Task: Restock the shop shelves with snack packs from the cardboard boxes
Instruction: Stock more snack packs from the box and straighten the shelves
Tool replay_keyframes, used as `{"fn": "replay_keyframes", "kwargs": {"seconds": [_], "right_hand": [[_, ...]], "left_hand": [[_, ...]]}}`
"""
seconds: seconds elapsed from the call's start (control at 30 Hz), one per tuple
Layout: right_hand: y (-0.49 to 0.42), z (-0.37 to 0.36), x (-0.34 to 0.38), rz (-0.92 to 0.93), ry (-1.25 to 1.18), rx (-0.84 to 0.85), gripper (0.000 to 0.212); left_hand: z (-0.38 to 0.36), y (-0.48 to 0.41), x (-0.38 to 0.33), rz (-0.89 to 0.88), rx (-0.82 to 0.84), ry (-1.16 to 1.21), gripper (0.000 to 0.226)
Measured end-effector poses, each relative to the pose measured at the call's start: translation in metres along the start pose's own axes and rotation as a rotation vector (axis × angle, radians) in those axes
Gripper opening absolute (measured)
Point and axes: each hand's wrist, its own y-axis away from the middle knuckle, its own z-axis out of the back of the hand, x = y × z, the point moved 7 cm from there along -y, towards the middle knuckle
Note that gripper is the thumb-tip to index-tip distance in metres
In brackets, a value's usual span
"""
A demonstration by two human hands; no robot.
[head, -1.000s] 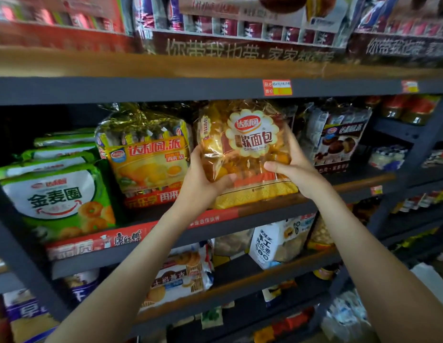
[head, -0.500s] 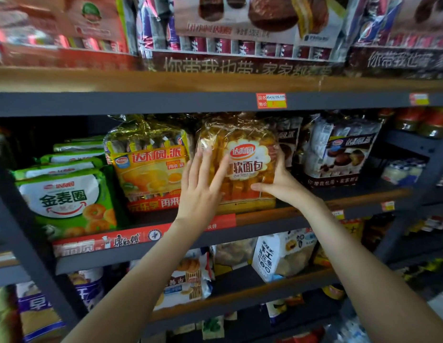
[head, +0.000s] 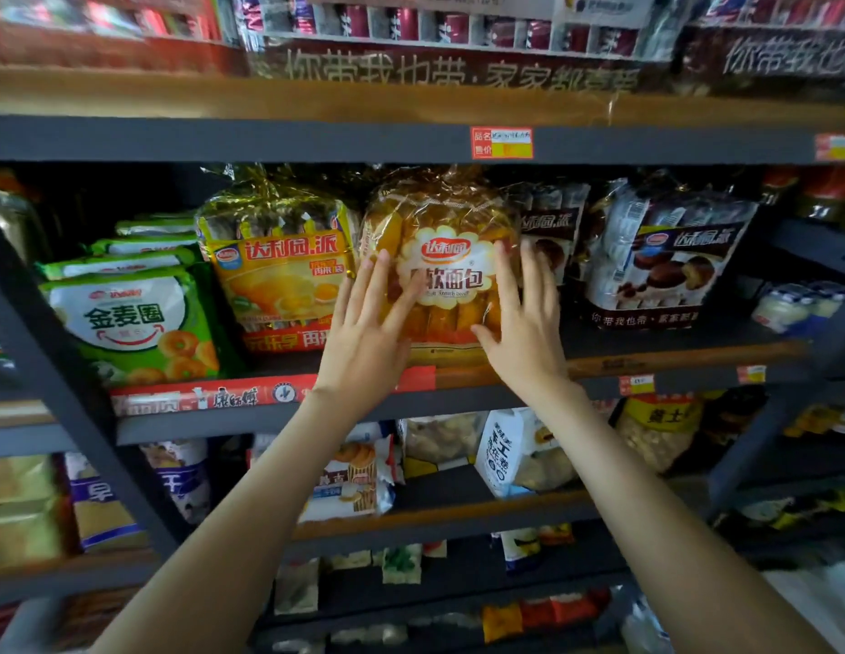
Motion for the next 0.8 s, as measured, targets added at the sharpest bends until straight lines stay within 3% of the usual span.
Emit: {"fn": "replay_keyframes", "kwargs": {"seconds": [0.13,0.23,0.4,0.57,0.8], "right_hand": [[0.050,0.001,0.023,-0.040,-0.324,-0.149,0.059],[0.099,-0.014,0.067,0.039,-0.524,-0.087,0.039],[0.174,-0.070,0.159,0.072,-0.821,0.356,0.033],[0.248,-0.145,0.244,0.075,-0.854,0.880,0.026],[0.320,-0.221,0.390,0.194,-0.740,1.198,0.026]], "left_hand": [[0.011,0.050,-0.003,0.137,-0.059,0.174,0.067],[0.012,0.108,0.004,0.305,-0.034,0.308,0.055],[0.005,0.228,0.035,0.629,0.051,0.441,0.042],[-0.009,0.365,0.101,1.095,0.233,0.450,0.029],[0.025,0.550,0.193,1.533,0.348,0.356,0.029]]}}
